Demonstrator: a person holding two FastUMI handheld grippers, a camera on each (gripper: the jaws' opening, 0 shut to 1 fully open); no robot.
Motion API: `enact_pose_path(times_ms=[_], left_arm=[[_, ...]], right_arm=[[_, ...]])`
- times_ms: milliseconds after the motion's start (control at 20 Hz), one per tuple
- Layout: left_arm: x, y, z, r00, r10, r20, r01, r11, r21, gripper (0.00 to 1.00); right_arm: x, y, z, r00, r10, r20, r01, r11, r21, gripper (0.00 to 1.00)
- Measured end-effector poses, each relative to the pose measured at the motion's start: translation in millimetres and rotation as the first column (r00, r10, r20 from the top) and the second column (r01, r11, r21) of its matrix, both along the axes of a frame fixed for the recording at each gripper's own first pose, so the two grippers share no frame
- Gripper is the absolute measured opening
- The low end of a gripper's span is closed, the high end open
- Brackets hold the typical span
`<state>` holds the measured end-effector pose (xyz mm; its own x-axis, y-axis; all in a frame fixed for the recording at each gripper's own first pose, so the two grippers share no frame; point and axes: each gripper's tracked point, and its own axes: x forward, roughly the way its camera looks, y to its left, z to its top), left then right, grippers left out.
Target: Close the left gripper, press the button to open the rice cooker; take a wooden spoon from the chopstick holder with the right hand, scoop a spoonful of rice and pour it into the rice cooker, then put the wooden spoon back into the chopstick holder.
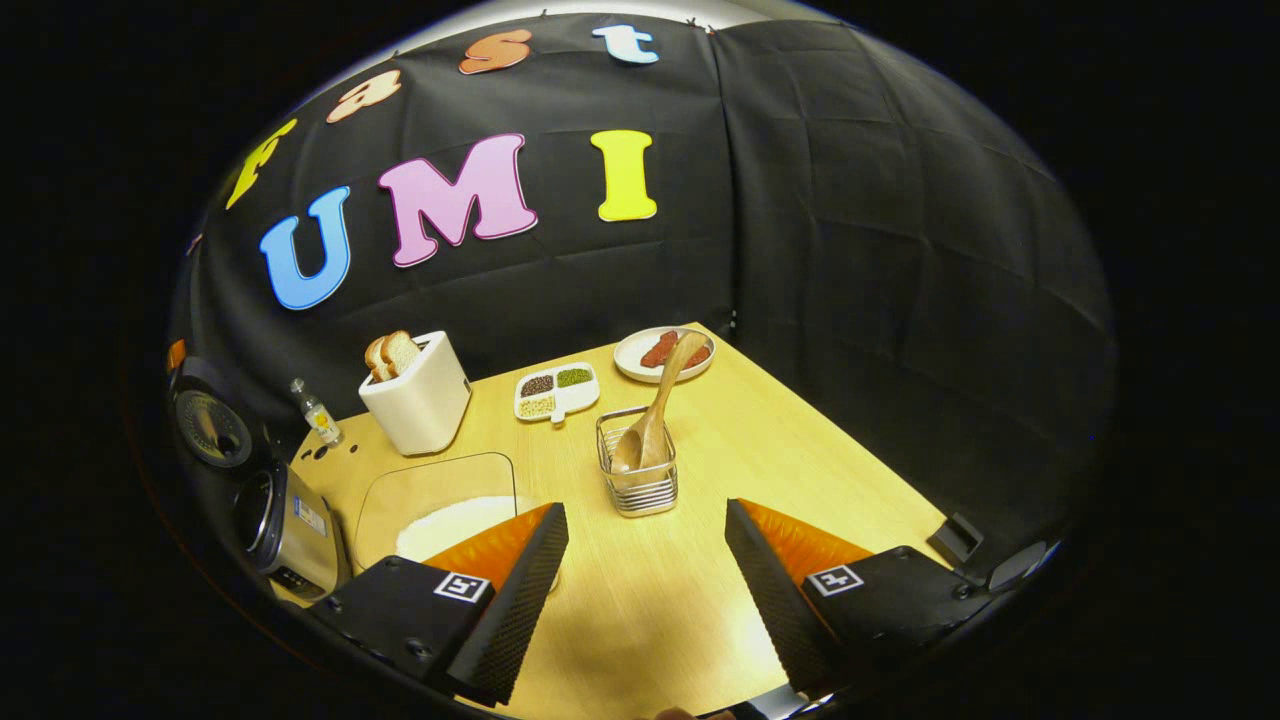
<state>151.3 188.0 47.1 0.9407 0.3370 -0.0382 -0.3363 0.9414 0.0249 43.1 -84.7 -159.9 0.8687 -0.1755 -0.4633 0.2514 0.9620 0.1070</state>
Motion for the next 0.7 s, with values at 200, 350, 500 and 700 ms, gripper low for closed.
enact_pose_path(times_ms=[200,350,500,700], left_arm=[[-33.6,-17.2,-30.2,0.992,0.011,-0.127,-0.023,0.996,-0.090,0.99],[-53.9,-26.9,-54.8,0.979,0.018,-0.203,-0.046,0.990,-0.134,0.99],[-68.9,-33.1,-85.3,0.964,0.032,-0.265,-0.070,0.988,-0.137,0.99],[-82.7,-38.4,-131.1,0.945,0.023,-0.326,-0.079,0.984,-0.159,0.99]], right_arm=[[3.5,11.2,-8.1,0.998,0.065,-0.021,-0.065,0.998,0.003,0.99],[2.4,17.7,-14.2,0.994,0.103,-0.040,-0.102,0.994,0.032,0.99],[-3.0,19.8,-20.0,0.989,0.138,-0.059,-0.136,0.990,0.028,0.99],[-8.0,19.7,-19.7,0.984,0.168,-0.064,-0.167,0.986,0.030,0.99]])
